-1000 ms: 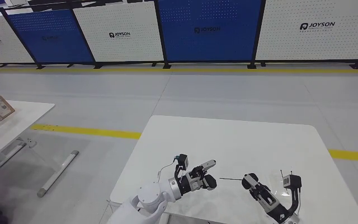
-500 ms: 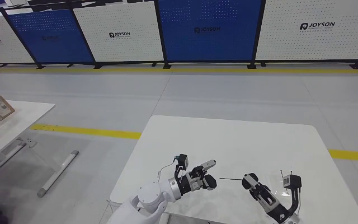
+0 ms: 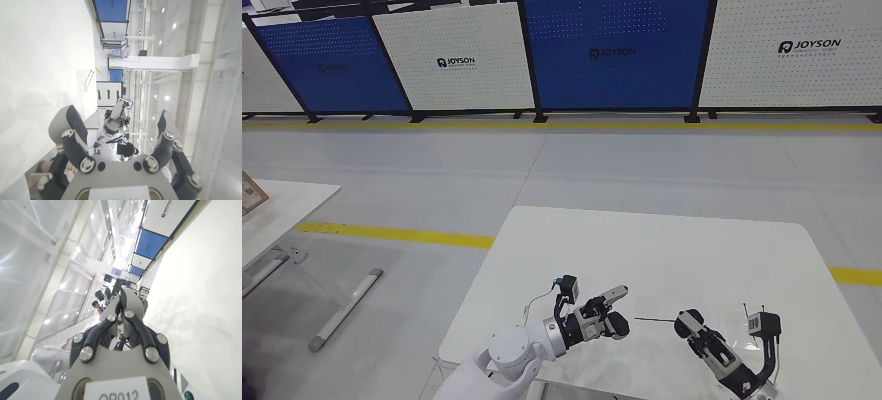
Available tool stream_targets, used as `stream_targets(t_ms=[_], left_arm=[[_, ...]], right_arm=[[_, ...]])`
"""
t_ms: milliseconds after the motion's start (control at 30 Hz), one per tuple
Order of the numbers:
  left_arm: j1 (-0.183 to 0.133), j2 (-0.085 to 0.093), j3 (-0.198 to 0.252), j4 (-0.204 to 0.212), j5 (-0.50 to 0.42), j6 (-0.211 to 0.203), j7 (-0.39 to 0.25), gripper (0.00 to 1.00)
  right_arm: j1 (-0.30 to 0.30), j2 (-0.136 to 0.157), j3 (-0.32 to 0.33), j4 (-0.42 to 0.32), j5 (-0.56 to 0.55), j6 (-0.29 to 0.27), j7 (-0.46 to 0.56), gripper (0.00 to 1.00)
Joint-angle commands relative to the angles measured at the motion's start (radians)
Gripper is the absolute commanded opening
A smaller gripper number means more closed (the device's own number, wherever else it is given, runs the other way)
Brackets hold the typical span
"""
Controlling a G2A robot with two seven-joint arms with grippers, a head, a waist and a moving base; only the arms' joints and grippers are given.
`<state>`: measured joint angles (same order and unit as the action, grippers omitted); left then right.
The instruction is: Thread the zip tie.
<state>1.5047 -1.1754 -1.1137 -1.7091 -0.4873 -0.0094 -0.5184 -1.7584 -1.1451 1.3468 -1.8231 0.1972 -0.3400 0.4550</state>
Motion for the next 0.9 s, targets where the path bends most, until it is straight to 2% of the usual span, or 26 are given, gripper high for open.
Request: stream_targets(t_ms=[0, 133, 200, 400, 467, 567, 633, 733, 867], left_arm=[[-0.017, -0.004, 0.019, 0.023, 0.004, 0.008, 0.015, 1.00], [-0.059, -0.014, 0.063, 0.067, 0.002, 0.006, 0.031, 1.00], [-0.070, -0.018, 0.074, 0.078, -0.002, -0.012, 0.040, 1.00], [-0.070, -0.018, 0.074, 0.078, -0.002, -0.012, 0.040, 1.00], [-0.070, -0.018, 0.074, 0.078, -0.002, -0.012, 0.040, 1.00], [-0.052, -0.018, 0.072, 0.049, 0.007, -0.062, 0.068, 1.00], [-0.038, -0.016, 0.076, 0.025, 0.029, -0.078, 0.069, 1.00], [-0.023, -0.014, 0.094, 0.000, 0.057, -0.074, 0.059, 1.00], [-0.027, -0.016, 0.105, 0.001, 0.055, -0.068, 0.065, 1.00]], right_arm=[[0.000, 0.000, 0.000, 0.000, 0.000, 0.000, 0.000, 0.00], [0.000, 0.000, 0.000, 0.000, 0.000, 0.000, 0.000, 0.00], [0.000, 0.000, 0.000, 0.000, 0.000, 0.000, 0.000, 0.00], [0.000, 0.000, 0.000, 0.001, 0.001, 0.003, -0.005, 0.00], [0.006, -0.002, -0.005, 0.004, 0.000, 0.021, -0.029, 0.00], [0.016, -0.006, -0.020, 0.006, -0.019, 0.037, -0.059, 0.00], [0.020, -0.009, -0.038, 0.001, -0.041, 0.044, -0.086, 0.00], [0.030, -0.013, -0.068, -0.004, -0.068, 0.060, -0.105, 0.00], [0.036, -0.015, -0.081, -0.007, -0.067, 0.068, -0.102, 0.00]])
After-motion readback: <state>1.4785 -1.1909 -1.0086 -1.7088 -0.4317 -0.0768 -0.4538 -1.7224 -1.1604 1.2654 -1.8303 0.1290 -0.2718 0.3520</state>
